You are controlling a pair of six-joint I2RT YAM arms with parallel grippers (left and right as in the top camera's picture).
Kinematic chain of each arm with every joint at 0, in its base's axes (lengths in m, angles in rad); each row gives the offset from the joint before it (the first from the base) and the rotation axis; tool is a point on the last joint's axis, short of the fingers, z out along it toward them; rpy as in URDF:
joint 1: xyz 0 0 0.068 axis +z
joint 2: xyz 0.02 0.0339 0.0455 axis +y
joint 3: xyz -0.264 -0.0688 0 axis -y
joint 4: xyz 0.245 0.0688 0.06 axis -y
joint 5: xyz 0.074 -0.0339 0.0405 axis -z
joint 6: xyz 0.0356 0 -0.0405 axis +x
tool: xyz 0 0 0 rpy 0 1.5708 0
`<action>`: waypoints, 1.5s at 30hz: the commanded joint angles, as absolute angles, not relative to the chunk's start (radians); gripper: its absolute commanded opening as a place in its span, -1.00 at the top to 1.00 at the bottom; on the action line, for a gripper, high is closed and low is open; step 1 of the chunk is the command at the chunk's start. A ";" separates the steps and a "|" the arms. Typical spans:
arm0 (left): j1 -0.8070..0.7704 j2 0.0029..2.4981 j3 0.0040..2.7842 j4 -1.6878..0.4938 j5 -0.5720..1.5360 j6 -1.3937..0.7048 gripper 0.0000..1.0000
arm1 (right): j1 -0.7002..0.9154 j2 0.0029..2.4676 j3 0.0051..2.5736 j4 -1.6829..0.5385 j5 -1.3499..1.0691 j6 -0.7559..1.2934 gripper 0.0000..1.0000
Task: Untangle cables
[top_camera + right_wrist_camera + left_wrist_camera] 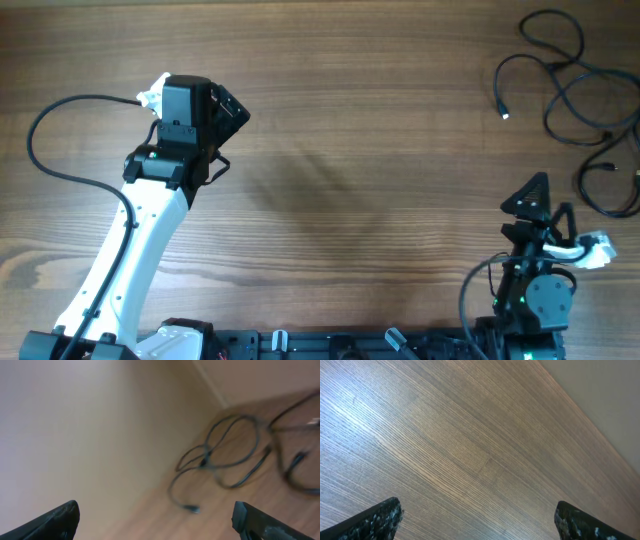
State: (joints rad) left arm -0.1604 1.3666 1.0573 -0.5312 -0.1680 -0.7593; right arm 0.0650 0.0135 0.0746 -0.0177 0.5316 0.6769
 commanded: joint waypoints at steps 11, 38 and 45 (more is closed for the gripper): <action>-0.154 1.356 1.061 -0.529 -0.184 -0.737 -1.00 | 0.081 0.003 0.005 0.181 0.321 0.000 -0.99; -0.154 1.356 1.061 -0.529 -0.184 -0.737 -1.00 | 0.081 0.070 0.005 0.012 0.121 -0.028 -0.99; -0.154 1.356 1.061 -0.529 -0.184 -0.737 -1.00 | 0.081 0.065 0.006 0.009 0.110 -0.036 -1.00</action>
